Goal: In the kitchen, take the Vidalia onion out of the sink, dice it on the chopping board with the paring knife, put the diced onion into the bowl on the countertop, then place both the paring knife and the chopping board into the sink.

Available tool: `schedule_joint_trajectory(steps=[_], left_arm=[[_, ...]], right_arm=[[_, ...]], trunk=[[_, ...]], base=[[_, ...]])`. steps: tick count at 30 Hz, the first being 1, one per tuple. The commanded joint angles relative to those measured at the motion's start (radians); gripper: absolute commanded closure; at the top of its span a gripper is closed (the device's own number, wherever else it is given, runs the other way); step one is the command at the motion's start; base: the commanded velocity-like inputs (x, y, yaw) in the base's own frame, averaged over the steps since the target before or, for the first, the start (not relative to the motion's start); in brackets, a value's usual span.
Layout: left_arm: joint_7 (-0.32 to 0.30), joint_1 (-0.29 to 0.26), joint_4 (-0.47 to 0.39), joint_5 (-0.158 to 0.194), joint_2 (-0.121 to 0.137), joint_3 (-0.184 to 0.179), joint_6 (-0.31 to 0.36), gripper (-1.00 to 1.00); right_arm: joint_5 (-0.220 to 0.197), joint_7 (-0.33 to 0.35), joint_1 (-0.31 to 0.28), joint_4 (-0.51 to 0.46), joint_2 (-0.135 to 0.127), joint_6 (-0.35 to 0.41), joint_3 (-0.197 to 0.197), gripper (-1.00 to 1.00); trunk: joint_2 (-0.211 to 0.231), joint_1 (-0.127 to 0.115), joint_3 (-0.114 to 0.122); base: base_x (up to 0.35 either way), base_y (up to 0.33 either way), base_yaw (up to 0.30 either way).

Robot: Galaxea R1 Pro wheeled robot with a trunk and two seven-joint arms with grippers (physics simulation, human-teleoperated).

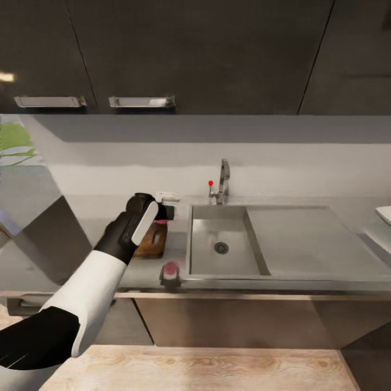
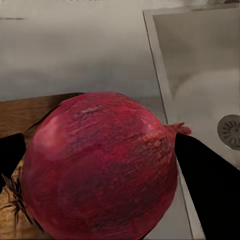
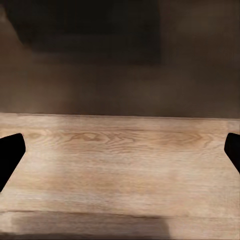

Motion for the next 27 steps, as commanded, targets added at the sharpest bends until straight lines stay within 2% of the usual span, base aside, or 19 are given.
schedule_joint_trajectory(steps=[1, 7, 12, 17, 27], left_arm=[[0.010, -0.001, -0.001, 0.010, 0.002, -0.002, 0.002, 1.00], [0.010, -0.001, 0.004, 0.010, 0.009, -0.002, 0.002, 1.00], [0.011, -0.001, 0.023, 0.010, 0.015, -0.002, 0.002, 1.00], [0.011, -0.001, 0.064, 0.010, 0.019, -0.002, 0.001, 1.00], [0.011, -0.001, 0.074, 0.010, 0.020, -0.002, 0.001, 1.00]], right_arm=[[-0.003, -0.004, -0.001, 0.001, 0.000, -0.003, 0.008, -1.00], [-0.003, -0.004, -0.001, 0.001, 0.000, -0.003, 0.008, -1.00], [-0.003, -0.005, -0.001, 0.001, 0.000, -0.003, 0.008, -1.00], [-0.003, -0.005, -0.001, 0.001, 0.000, -0.003, 0.008, -1.00], [-0.003, -0.006, -0.001, 0.001, 0.000, -0.003, 0.008, -1.00]], trunk=[[-0.002, 0.001, 0.000], [-0.002, 0.001, 0.009], [-0.002, 0.001, 0.017], [-0.002, 0.001, 0.024], [-0.002, 0.001, 0.034]], base=[[0.000, 0.299, 0.000], [-0.028, 0.298, 0.000], [-0.171, 0.230, 0.003], [-0.095, 0.021, 0.179], [-0.005, 0.001, 0.232]])
